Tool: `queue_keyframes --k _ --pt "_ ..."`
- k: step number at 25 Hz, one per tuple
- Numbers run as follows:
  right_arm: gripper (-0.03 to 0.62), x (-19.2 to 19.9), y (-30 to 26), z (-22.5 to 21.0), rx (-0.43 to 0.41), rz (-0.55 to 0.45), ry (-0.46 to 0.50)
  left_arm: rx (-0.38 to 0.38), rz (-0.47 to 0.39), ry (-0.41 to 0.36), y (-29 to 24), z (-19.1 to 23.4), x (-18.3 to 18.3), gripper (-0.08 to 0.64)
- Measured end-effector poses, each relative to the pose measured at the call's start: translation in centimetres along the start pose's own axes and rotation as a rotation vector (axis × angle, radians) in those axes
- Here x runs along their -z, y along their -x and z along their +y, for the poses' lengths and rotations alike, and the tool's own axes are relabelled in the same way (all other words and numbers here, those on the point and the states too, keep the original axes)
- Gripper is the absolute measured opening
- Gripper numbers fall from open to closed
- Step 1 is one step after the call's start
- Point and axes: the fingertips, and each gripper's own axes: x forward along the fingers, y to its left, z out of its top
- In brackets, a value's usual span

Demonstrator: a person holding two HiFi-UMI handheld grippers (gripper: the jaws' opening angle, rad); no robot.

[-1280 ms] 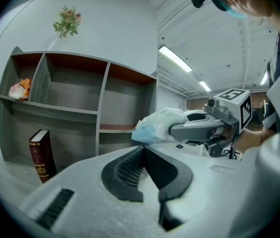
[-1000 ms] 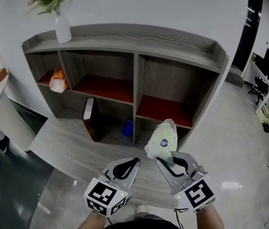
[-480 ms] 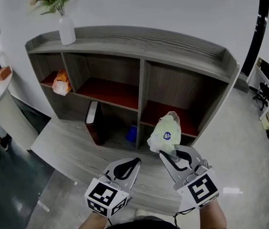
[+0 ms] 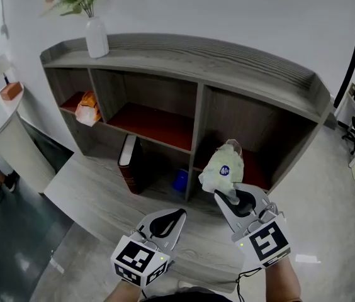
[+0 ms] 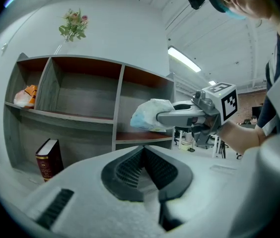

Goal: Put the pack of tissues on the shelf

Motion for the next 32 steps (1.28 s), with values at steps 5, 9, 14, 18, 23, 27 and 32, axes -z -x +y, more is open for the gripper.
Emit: queue_keyframes --k 5,9,14,18,23,27,32 --pt "0.043 0.8 -1.8 -1.1 -0.003 0.029 0.025 -0.023 -0.005 0.000 -0.4 1.2 -0.3 -0.009" --pt "0.043 1.7 -3.2 -1.7 0.005 0.046 0.002 -0.046 -0.004 0.003 -0.5 2.2 -0.2 -0.009" --pt "0.043 3.0 -4.7 -2.6 0.020 0.090 0.047 -0.069 0.005 0.010 -0.6 3.2 0.2 -0.009" --pt "0.043 3.7 -5.5 -3.1 0.025 0.101 0.042 -0.086 0.014 0.018 -0.7 3.9 0.5 -0.006" --pt "0.044 5.1 -6.3 -4.0 0.037 0.145 0.062 -0.090 0.021 0.020 -1.2 4.3 0.7 -0.003" --pt "0.046 6.0 -6.9 -4.4 0.028 0.161 0.026 -0.089 0.017 0.018 -1.6 4.3 0.7 0.000" --pt "0.048 6.4 -7.6 -4.6 0.028 0.169 0.007 -0.092 0.027 0.013 -1.9 4.6 0.7 0.003"
